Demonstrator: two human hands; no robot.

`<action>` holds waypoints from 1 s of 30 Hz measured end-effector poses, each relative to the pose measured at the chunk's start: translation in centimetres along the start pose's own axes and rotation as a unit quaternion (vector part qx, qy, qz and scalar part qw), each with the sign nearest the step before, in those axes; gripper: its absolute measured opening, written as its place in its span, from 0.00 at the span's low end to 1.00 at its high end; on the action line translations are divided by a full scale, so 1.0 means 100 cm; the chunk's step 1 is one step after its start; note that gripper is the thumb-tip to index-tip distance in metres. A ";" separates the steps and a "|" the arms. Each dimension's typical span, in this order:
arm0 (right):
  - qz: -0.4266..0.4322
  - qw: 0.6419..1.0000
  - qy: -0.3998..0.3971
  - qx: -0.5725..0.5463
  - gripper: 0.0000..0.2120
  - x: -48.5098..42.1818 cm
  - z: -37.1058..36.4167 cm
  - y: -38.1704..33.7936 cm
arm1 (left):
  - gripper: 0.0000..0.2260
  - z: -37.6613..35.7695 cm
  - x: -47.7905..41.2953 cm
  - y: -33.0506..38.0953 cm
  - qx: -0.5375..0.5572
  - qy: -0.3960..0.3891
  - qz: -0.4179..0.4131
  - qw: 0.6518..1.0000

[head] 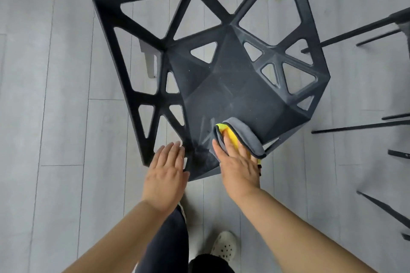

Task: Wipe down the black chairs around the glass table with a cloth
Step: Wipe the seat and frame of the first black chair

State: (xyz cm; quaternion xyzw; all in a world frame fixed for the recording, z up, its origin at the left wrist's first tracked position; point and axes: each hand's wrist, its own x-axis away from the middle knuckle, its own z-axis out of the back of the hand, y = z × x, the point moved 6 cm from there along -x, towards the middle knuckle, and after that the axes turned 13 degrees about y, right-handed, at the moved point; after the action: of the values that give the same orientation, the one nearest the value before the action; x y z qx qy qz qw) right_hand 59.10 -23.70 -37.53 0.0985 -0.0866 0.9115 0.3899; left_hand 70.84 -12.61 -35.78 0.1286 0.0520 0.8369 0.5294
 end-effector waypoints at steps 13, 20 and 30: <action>-0.040 0.988 0.031 -0.148 0.41 -0.129 0.016 0.059 | 0.19 -0.042 -0.007 0.005 -0.082 0.060 -0.041 0.994; 0.065 0.990 0.081 -0.095 0.30 -0.091 0.003 0.010 | 0.20 -0.041 -0.007 0.006 -0.093 0.055 -0.040 0.993; 0.193 0.957 0.095 -0.195 0.22 -0.027 0.000 -0.016 | 0.18 -0.040 -0.005 0.008 -0.087 0.134 -0.042 0.986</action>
State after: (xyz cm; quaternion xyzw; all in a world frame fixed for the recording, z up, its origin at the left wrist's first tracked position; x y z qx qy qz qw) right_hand 62.09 -24.47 -38.10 -0.0850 -0.2424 0.9399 0.2249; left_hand 69.24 -13.23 -39.52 -0.0332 0.0549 0.8251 0.5614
